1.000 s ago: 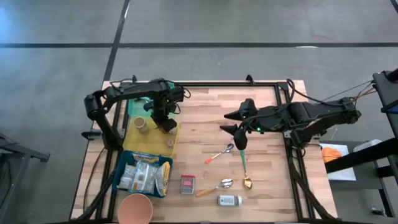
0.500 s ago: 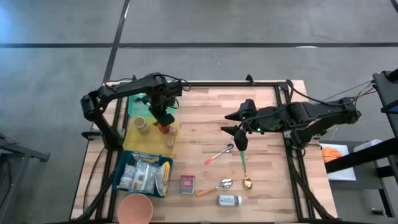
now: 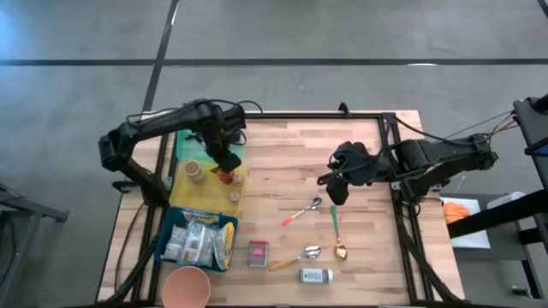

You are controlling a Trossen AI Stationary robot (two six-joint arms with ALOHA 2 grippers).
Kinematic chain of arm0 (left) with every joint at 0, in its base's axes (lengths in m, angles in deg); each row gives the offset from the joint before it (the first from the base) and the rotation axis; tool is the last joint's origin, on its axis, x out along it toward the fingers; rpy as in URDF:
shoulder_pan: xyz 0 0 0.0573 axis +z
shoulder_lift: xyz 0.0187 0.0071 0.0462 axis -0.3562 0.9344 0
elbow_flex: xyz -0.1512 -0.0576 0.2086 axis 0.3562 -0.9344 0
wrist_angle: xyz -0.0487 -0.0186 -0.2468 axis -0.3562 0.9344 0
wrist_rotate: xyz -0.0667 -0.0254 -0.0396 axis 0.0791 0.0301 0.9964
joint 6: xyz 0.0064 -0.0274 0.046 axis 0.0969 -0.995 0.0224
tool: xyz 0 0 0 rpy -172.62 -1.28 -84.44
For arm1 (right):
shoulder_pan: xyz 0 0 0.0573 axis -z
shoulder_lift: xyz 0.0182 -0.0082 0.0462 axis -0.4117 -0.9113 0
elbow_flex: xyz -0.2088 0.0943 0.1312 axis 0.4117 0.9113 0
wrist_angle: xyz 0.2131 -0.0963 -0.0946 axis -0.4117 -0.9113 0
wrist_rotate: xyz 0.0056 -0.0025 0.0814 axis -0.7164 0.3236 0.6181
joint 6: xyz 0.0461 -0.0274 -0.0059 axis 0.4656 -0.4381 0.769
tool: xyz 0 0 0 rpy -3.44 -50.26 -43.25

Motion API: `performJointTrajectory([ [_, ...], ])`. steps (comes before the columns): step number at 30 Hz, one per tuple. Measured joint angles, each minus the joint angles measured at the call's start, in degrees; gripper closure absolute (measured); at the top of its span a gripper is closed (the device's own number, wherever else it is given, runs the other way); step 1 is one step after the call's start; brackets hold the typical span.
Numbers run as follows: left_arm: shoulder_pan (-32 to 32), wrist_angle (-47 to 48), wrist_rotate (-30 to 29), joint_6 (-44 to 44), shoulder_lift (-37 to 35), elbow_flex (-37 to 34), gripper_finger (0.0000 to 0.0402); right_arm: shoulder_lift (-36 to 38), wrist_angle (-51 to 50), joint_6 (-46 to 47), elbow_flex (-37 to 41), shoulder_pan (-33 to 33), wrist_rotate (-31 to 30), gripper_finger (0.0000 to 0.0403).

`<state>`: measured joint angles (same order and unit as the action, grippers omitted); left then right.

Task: Pick & Place Food Item
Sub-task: Put the white spoon into the green bin

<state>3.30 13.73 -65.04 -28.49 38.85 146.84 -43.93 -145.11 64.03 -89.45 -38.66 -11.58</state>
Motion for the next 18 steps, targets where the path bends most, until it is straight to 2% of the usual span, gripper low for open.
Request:
performJointTrajectory([
  [5, -4.9, -9.12, 3.87, -3.42, -1.65, 0.0, 0.036, 0.0, -5.94, 4.33, 0.0, 0.0, 0.87, 0.016],
  [10, -10.85, -20.81, 4.62, -7.05, -1.5, 0.0, 0.036, 0.02, -9.7, 6.76, 0.43, 0.0, 1.82, 0.016],
  [18, -17.67, -38.78, 4.62, -10.95, 4.88, -0.01, 0.0359, -0.04, -10.0, 8.51, 2.41, 0.0, 2.7, 0.016],
])
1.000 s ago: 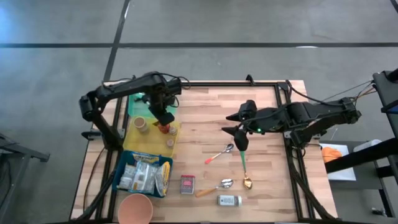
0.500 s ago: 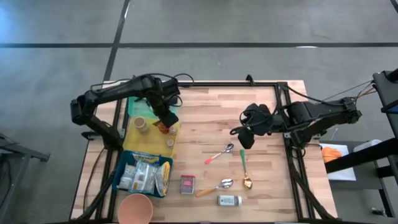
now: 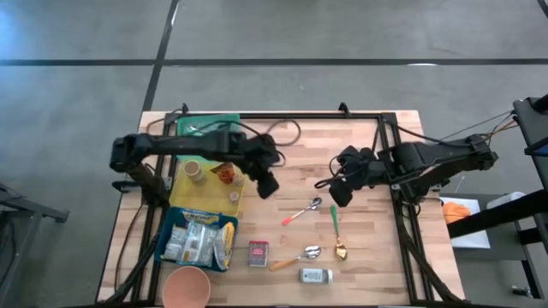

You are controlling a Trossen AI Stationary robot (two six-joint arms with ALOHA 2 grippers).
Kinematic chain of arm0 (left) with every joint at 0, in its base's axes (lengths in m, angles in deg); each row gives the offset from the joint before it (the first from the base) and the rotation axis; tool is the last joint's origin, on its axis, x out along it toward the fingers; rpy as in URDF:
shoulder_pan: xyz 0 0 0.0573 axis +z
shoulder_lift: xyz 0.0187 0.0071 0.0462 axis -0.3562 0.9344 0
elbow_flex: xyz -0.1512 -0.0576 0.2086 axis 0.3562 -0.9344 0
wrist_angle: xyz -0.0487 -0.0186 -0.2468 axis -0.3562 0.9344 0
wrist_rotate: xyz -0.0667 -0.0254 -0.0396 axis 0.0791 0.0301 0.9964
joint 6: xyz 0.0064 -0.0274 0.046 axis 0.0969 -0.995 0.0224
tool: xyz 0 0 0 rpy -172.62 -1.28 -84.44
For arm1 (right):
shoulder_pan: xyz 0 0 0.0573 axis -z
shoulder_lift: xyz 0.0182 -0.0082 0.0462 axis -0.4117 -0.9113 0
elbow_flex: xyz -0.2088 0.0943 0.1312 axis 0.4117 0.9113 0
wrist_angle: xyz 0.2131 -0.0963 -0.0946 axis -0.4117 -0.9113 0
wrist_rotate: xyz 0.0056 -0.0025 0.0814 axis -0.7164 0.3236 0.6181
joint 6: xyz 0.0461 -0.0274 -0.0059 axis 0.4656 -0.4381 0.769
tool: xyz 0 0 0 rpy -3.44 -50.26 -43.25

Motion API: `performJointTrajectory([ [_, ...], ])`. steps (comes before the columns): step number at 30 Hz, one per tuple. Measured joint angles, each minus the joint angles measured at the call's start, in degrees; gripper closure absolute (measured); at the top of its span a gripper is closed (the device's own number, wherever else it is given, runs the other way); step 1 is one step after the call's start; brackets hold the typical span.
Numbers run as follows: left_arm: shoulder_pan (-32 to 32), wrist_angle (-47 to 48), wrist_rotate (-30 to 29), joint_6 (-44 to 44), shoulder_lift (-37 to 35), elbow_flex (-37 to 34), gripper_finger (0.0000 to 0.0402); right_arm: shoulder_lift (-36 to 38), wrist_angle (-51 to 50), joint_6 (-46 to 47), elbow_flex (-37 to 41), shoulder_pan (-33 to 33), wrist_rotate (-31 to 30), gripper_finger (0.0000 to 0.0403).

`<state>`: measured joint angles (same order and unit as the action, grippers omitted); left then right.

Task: Pick & Place Food Item
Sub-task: Put the white spoon into the green bin

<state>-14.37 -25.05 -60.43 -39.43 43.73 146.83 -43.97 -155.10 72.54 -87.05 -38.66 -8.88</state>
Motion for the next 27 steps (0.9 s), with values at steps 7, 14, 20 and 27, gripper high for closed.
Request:
performJointTrajectory([
  [7, -2.47, -5.5, -0.02, 2.04, 6.51, -0.01, 0.034, -0.09, 0.04, 2.32, 2.64, -0.04, 1.62, 0.016],
  [14, -2.81, -6.64, -0.09, 2.29, 8.38, -0.05, 0.0274, -0.11, 0.21, 1.23, 7.66, -1.1, 3.43, 0.016],
  [20, -2.28, -3.07, 0.42, 1.54, 7.05, -0.05, 0.0222, 0.0, 10.48, -11.05, 15.13, -3.45, 6.33, 0.016],
  [27, -0.54, 6.9, -2.22, 1.38, -0.06, -0.11, 0.0211, -1.97, 33.55, -25.14, 26.36, -3.28, 16.44, 0.016],
])
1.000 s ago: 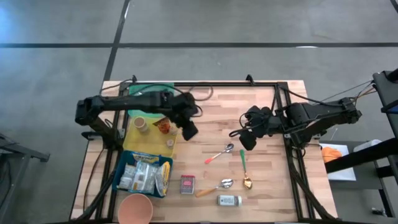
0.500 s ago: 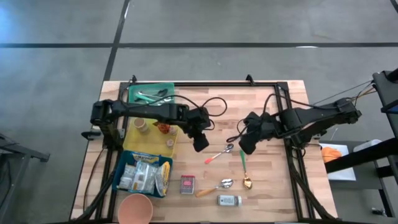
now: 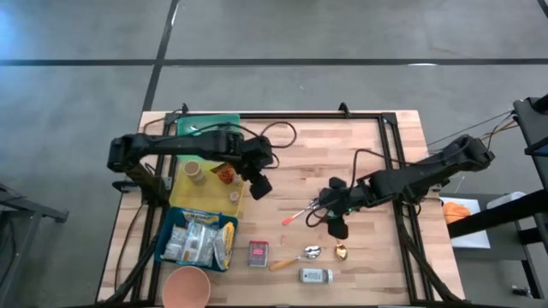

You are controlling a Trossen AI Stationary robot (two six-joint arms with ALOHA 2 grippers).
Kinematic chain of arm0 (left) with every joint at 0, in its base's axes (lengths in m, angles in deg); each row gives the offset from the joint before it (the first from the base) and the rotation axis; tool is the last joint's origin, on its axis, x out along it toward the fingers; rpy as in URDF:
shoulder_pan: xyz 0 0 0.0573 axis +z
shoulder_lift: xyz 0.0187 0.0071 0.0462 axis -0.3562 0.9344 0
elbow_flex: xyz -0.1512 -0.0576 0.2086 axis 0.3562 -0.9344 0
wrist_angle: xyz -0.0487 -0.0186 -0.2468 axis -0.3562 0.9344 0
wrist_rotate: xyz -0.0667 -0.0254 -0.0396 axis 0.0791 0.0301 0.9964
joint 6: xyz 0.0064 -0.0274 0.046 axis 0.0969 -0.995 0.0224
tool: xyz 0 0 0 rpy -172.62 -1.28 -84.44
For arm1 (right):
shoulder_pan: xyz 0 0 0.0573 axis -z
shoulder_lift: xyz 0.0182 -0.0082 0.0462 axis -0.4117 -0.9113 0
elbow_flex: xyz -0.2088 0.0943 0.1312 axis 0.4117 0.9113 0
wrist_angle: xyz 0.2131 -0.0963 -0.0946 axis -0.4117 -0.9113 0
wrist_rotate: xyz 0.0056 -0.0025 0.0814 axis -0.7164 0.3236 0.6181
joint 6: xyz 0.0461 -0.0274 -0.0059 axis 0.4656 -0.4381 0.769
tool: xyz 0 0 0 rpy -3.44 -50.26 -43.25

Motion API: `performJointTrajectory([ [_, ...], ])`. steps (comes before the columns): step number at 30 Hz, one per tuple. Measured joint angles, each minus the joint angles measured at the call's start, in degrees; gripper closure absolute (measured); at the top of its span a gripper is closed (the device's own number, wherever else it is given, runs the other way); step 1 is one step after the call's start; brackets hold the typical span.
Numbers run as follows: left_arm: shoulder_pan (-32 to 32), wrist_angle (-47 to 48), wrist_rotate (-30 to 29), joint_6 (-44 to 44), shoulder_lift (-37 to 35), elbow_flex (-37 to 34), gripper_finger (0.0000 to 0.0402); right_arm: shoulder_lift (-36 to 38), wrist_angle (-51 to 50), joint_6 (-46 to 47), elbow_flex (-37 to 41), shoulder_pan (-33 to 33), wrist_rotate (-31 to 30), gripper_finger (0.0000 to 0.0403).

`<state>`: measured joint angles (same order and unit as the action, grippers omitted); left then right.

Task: Pick & Place Food Item
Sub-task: Put the white spoon into the green bin

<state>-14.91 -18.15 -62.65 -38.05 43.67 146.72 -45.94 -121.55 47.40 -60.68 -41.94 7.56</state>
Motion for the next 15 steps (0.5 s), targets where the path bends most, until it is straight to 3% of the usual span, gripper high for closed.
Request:
performJointTrajectory([
  [7, 0.0, 4.97, -4.36, -0.01, -5.22, -0.01, 0.0211, -6.82, 6.18, -14.53, 2.75, 0.67, 1.12, 0.0161],
  [15, -0.02, 7.01, -4.77, 0.14, -7.84, -0.03, 0.0211, -16.3, 6.24, -24.44, -1.81, 3.98, 2.44, 0.0161],
])
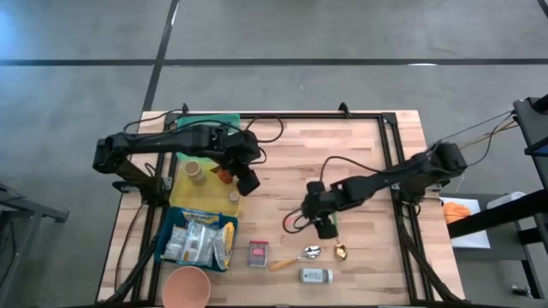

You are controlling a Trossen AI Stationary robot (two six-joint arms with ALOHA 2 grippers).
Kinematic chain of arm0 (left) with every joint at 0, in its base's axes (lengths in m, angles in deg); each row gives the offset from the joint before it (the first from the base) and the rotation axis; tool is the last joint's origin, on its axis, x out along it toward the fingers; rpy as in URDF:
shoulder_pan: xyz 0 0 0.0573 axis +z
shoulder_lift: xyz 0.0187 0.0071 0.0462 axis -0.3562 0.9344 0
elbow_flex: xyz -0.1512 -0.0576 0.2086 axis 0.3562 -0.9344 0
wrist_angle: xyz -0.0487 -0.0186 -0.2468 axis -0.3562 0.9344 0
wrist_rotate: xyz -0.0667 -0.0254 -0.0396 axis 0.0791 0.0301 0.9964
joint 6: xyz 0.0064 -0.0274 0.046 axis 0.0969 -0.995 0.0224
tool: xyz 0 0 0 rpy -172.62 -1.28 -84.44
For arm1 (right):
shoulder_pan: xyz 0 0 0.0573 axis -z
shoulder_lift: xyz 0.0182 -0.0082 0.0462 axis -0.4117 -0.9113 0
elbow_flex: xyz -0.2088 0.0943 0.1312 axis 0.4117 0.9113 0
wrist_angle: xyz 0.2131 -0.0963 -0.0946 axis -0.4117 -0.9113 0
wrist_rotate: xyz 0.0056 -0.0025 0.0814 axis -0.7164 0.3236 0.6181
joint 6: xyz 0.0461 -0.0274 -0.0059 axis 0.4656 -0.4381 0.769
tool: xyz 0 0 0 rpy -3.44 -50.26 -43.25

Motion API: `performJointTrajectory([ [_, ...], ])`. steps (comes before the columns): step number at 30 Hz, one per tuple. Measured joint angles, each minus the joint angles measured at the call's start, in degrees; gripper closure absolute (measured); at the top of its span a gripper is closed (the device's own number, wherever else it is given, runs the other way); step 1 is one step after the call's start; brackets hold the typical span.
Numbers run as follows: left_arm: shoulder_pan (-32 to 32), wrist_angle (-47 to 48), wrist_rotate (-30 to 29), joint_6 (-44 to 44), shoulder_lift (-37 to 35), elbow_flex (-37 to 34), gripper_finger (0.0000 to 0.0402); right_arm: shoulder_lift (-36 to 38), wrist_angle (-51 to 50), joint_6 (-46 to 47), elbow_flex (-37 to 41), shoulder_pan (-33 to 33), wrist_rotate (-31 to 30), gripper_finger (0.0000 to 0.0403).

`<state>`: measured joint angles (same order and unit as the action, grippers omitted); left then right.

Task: Pick & Place Food Item
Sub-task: Put the white spoon into the green bin

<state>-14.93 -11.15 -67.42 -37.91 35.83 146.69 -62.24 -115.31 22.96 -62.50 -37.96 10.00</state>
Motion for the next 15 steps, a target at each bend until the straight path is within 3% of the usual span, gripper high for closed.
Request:
performJointTrajectory([
  [6, 0.0, 2.36, -0.08, 0.49, -0.24, -0.43, 0.0211, -4.18, -0.04, -4.97, -1.62, 3.27, 4.94, 0.017],
  [15, -0.05, 2.93, -0.05, -0.21, -0.24, -4.31, 0.0211, -6.17, 0.02, -10.03, -1.24, 8.7, 6.99, 0.0267],
])
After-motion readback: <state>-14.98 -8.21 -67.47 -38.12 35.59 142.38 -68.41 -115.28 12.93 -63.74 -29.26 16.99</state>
